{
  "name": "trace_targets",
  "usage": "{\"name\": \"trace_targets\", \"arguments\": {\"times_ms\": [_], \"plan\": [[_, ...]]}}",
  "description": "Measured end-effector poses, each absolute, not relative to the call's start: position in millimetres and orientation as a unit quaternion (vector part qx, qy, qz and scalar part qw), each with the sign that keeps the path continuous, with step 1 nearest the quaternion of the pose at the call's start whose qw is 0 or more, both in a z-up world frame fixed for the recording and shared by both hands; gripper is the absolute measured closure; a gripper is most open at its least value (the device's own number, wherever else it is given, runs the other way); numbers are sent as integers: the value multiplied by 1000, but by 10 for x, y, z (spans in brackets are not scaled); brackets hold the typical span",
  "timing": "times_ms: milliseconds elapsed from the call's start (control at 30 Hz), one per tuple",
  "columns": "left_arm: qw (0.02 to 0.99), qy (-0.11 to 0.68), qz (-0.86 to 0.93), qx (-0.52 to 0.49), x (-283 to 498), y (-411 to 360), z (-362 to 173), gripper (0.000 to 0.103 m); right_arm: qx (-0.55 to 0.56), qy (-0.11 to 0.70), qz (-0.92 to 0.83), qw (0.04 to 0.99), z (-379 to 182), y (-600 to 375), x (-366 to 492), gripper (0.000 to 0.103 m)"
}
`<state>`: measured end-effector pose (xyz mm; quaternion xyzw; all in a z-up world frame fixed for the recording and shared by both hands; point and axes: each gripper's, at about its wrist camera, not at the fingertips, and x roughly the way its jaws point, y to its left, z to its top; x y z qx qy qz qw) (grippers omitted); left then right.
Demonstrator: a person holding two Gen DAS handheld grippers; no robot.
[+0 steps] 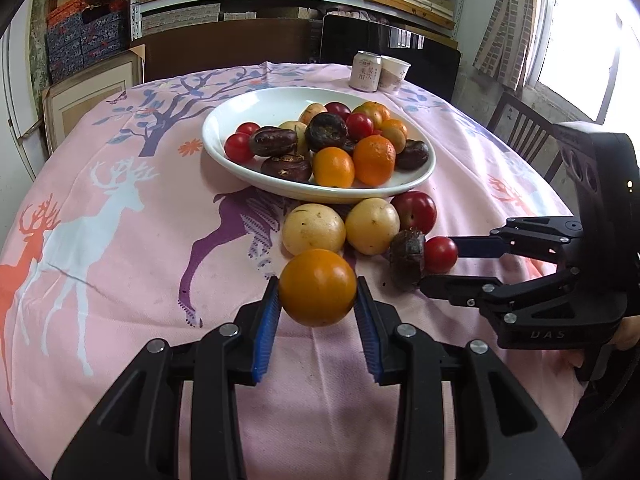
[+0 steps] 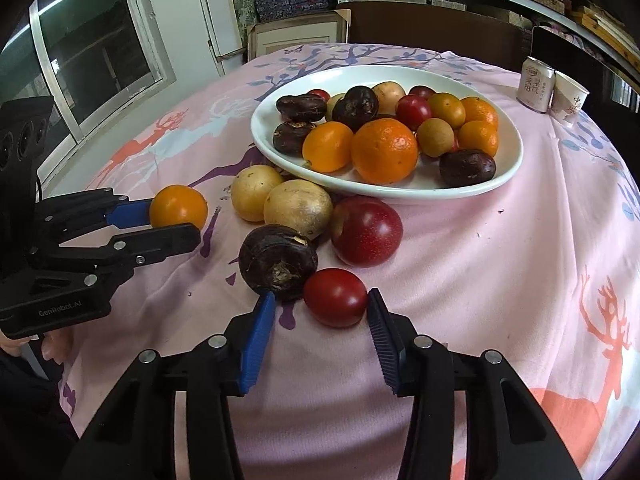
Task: Organize fruits
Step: 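Grasp an orange with the left tool while the right tool grasps a red tomato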
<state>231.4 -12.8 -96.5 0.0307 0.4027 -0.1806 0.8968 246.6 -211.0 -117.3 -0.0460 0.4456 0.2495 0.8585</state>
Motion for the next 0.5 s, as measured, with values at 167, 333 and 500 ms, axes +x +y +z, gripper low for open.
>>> {"name": "trace_targets", "arguments": {"times_ms": [167,333,500], "plan": [[896,404,-180,31,2313,-128,-967,67,-32,433,242,867,-1118,-2212,2432,72],[897,403,-178,34,2307,-134,-970,67,-18,435,240,868,-1115,-2306,2359,72],[898,402,-174,37,2283,-139,-973,67,-3,428,233,873,-1072,-2429,2285,72]]}}
